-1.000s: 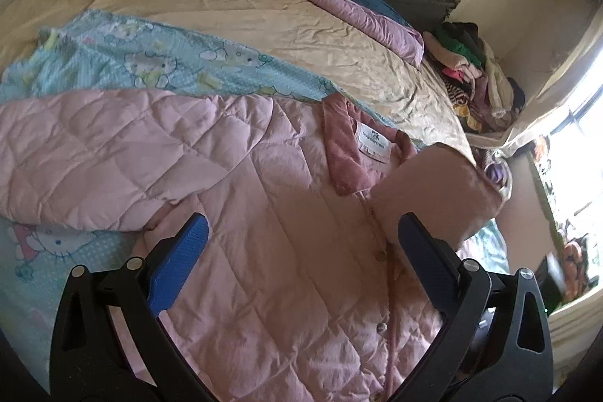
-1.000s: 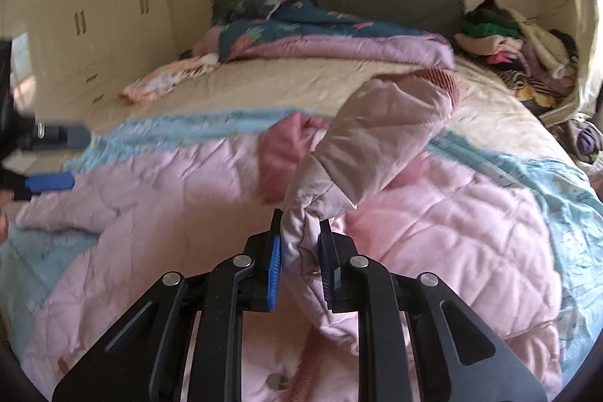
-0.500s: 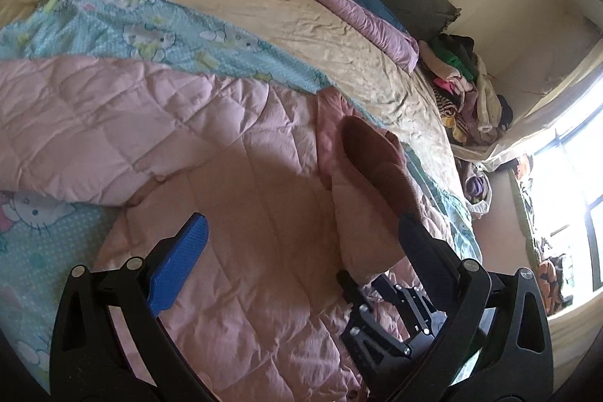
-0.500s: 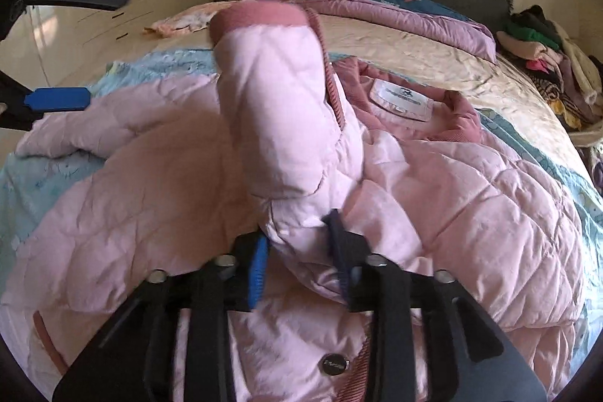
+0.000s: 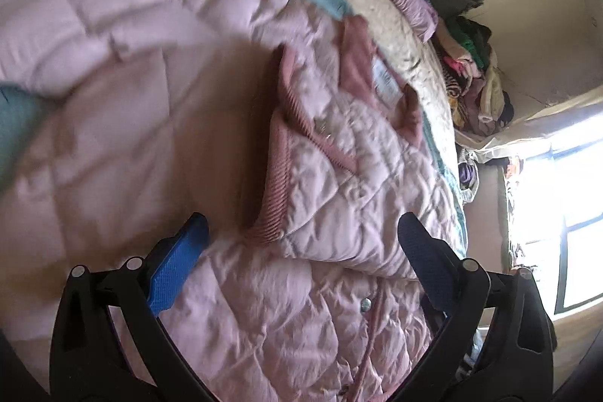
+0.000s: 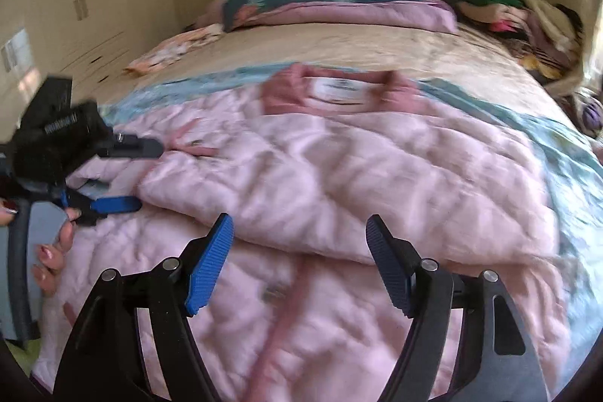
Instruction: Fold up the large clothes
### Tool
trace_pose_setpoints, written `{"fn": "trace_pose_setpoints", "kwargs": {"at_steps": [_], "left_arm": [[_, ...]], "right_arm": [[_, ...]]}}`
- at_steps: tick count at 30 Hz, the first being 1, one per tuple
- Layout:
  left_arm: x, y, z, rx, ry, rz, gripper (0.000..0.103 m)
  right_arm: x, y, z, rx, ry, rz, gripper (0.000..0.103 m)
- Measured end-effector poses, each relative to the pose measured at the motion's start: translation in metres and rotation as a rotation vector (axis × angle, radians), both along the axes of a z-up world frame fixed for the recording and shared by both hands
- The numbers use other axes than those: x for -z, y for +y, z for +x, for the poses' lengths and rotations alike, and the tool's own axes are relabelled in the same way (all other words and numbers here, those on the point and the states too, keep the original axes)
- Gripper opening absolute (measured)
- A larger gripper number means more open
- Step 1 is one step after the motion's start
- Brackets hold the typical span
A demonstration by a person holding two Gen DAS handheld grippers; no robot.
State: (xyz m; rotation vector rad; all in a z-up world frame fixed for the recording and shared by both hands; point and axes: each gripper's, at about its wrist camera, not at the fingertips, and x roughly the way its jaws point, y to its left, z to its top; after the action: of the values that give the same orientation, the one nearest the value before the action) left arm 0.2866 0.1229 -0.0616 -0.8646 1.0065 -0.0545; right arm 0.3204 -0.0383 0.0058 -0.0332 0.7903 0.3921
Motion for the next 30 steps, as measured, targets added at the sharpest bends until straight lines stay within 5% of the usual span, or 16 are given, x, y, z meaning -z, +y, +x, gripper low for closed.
{"fn": "trace_pose_setpoints", "kwargs": {"at_steps": [2,8,10,18,30], "left_arm": [[0.003,-0.006,0.002,-0.004,-0.013,0.022,0.091],[-0.005,-0.029,0.011,0.063,-0.058,0.132,0.024],[-0.014,-0.034,0.012,0.081,-0.083,0.188,0.018],[-0.067,-0.028,0.014,0.088,-0.206,0.325,0.017],[-0.016,-0.013,0.010,0.089,-0.087,0.349,0.019]], "right_arm": [[-0.003,-0.023,-0.005,0.044,-0.011,-0.012,0.072],[0.000,-0.080,-0.017,0.213,-0.023,-0.060,0.072],[0.005,-0.101,-0.024,0.270,-0.012,-0.037,0.072],[0.004,-0.145,-0.013,0.391,0.011,-0.010,0.072],[0.003,-0.106,0.047,0.297,0.057,-0.047,0.072]]}}
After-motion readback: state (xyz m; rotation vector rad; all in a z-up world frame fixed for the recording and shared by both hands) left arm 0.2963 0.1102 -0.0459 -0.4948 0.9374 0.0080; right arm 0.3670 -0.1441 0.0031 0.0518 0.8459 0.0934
